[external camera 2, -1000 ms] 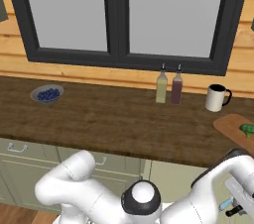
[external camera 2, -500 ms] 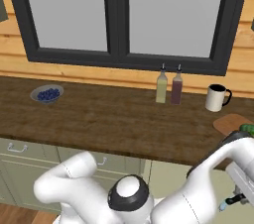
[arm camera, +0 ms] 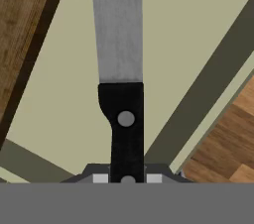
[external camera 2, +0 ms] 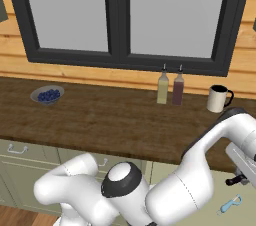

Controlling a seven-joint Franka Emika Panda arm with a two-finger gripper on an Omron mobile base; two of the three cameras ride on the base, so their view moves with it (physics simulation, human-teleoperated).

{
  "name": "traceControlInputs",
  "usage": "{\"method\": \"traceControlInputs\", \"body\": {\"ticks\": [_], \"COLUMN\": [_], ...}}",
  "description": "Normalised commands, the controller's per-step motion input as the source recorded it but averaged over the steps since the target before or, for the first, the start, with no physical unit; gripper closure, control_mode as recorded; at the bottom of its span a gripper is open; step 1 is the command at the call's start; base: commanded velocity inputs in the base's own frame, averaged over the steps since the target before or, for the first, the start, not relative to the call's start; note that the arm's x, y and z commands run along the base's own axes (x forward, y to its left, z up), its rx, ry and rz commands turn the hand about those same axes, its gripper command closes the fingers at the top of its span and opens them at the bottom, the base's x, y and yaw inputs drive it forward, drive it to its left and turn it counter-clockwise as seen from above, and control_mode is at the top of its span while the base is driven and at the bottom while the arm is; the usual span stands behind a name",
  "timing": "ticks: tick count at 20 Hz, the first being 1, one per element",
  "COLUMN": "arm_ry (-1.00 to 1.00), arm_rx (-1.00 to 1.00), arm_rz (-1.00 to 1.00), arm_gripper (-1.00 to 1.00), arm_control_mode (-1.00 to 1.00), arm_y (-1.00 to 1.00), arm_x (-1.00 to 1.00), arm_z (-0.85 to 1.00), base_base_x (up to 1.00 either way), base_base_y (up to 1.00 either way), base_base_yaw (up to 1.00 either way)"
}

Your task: Place the appropriate cutting tool for cutting the broccoli skin on the cutting board.

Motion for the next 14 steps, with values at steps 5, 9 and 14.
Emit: {"method": "traceControlInputs", "body": {"ticks": [5, 9, 14], "arm_ry": [0.00, 0.00, 0.00], "arm_rx": [-0.02, 0.00, 0.00], "arm_rz": [-0.05, -0.03, -0.07], "arm_gripper": [1.00, 1.00, 1.00], "arm_control_mode": [-1.00, -1.00, -1.00], "arm_y": [0.01, 0.01, -0.04], "arm_x": [0.74, 0.52, 0.63], "arm_z": [0.01, -0.03, -0.02], "base_base_x": [0.00, 0.00, 0.00], "base_base_y": [0.00, 0.00, 0.00], "base_base_yaw": [0.00, 0.00, 0.00]}}
